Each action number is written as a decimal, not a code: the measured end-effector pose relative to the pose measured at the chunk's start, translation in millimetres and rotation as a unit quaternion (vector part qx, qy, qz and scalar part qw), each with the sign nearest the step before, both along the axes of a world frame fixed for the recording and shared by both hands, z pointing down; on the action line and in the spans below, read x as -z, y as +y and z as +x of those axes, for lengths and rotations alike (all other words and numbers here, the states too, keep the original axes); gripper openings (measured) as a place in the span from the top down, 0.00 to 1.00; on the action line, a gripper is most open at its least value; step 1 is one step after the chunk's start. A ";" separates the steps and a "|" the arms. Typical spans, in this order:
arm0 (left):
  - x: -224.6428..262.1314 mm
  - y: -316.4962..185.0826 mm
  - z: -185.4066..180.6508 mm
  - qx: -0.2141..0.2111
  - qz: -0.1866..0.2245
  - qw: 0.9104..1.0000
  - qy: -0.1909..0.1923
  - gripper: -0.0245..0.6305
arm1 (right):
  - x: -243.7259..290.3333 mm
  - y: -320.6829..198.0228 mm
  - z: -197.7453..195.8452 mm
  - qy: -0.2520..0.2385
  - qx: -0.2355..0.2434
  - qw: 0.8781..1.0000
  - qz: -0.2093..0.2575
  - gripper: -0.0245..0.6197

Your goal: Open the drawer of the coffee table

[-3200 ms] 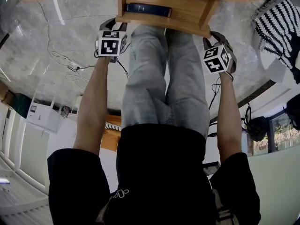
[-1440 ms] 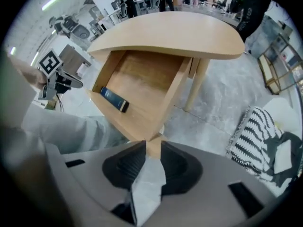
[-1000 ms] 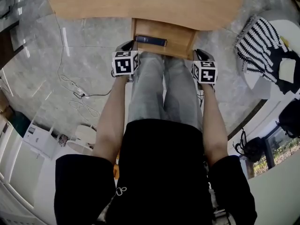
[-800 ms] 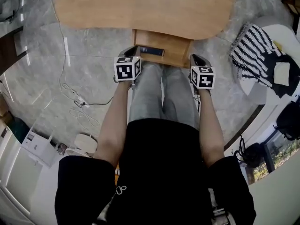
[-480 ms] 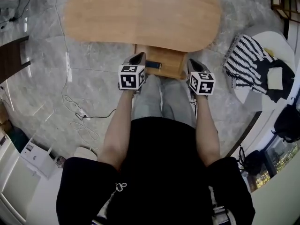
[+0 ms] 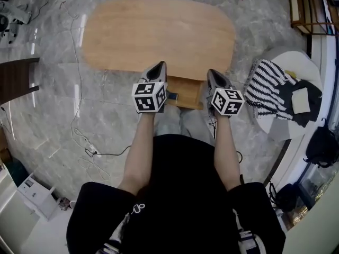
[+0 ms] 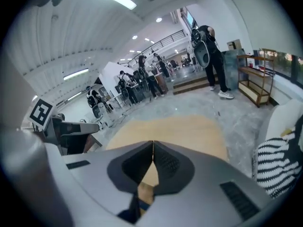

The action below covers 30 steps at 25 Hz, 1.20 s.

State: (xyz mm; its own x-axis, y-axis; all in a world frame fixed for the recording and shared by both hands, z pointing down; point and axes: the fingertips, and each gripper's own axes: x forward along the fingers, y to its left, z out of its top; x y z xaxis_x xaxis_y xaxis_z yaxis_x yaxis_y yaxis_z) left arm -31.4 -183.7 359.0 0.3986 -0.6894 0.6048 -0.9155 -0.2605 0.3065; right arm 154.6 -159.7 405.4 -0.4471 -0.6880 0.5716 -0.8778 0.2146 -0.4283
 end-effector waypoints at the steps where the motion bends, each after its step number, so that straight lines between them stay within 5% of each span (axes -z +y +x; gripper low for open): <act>1: 14.4 -7.5 1.7 0.003 0.016 1.000 0.001 0.95 | 13.1 -6.7 -0.1 -0.002 -0.002 1.000 0.013 0.94; 13: 165.4 -58.7 33.4 -0.007 0.163 0.986 0.030 0.95 | 185.8 -67.2 6.3 -0.022 -0.032 0.982 0.183 0.95; 23: 302.9 -79.0 33.5 -0.018 0.296 0.954 0.052 0.95 | 329.0 -92.4 4.1 -0.010 -0.044 0.949 0.311 0.95; 30: 366.7 -82.5 19.2 -0.012 0.352 0.936 0.025 0.95 | 399.0 -95.5 -11.3 0.011 -0.050 0.927 0.371 0.95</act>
State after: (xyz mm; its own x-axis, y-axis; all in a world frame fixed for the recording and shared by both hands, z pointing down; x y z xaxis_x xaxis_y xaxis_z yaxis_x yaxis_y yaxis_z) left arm -12.2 -266.3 -7.7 0.4346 -0.9005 -0.0143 -0.8961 -0.4340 0.0933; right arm 143.3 -255.2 6.5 -0.3544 -0.9326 -0.0679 -0.9159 0.3608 -0.1760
